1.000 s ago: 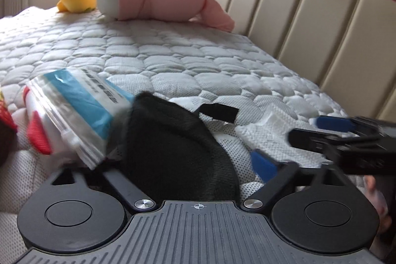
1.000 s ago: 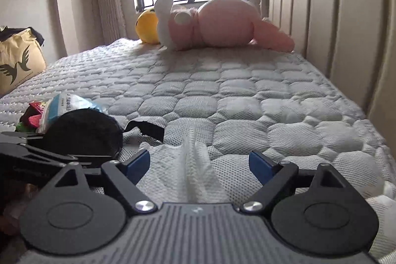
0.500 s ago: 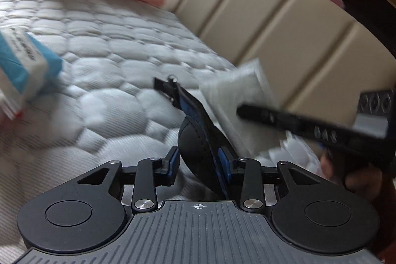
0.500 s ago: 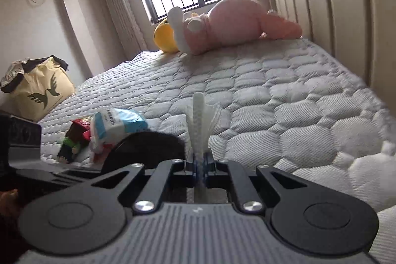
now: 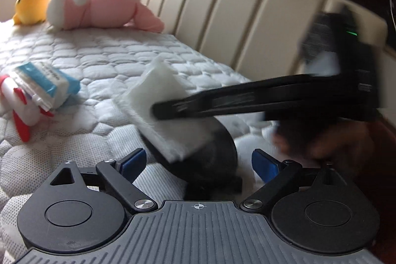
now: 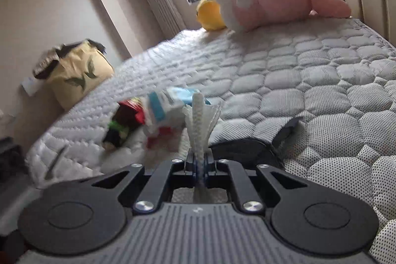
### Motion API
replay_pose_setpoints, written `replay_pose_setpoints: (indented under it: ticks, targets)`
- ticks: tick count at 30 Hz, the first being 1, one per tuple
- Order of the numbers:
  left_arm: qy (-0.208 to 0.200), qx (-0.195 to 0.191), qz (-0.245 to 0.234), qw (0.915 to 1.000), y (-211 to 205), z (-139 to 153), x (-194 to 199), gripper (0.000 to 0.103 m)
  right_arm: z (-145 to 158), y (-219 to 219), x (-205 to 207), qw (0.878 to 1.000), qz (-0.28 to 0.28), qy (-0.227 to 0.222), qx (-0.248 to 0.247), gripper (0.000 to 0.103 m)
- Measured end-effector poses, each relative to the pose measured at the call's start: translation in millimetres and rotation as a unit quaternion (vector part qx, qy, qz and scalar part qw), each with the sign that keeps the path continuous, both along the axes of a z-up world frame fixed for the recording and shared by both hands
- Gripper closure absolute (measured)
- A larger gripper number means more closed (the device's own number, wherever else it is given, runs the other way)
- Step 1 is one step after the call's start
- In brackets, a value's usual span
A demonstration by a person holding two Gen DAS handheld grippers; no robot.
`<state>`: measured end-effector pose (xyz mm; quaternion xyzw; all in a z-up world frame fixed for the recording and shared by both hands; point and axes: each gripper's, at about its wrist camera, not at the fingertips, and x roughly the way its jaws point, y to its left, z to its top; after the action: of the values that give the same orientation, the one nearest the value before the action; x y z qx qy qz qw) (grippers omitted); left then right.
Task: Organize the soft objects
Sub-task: 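Rub the tissue in the right tool over the black cap while the left tool holds it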
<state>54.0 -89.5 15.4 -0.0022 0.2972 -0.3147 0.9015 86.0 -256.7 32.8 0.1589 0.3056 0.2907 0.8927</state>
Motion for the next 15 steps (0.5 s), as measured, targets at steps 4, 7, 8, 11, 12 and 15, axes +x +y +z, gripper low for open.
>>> replay_pose_setpoints:
  ticks: [4, 7, 8, 11, 12, 15]
  targets:
    - [-0.015, 0.002, -0.030, 0.9994, -10.5, -8.4, -9.0, 0.007, 0.2, -2.5, -1.5, 1.000, 0.003, -0.001, 0.003, 0.096]
    - [-0.014, -0.002, -0.032, 0.9994, -22.0, -15.7, 1.3, 0.006, 0.3, -4.4, -2.7, 1.000, 0.005, -0.002, 0.006, 0.096]
    - [-0.016, 0.009, -0.026, 0.9995, -26.8, -19.0, 7.1, 0.006, 0.4, -5.0, -3.1, 1.000, 0.006, -0.002, 0.006, 0.096]
    - [-0.028, 0.041, 0.000, 0.9988, -28.9, -25.1, 20.5, 0.006, 0.5, -6.9, -4.2, 1.000, 0.008, -0.003, 0.009, 0.096]
    - [-0.033, 0.052, 0.009, 0.9981, -26.2, -26.0, 23.3, 0.006, 0.5, -7.5, -4.6, 1.000, 0.009, -0.003, 0.010, 0.096]
    - [-0.029, 0.063, 0.019, 0.9974, -7.4, -25.3, 26.4, 0.006, 0.7, -9.4, -5.8, 1.000, 0.011, -0.004, 0.012, 0.096]
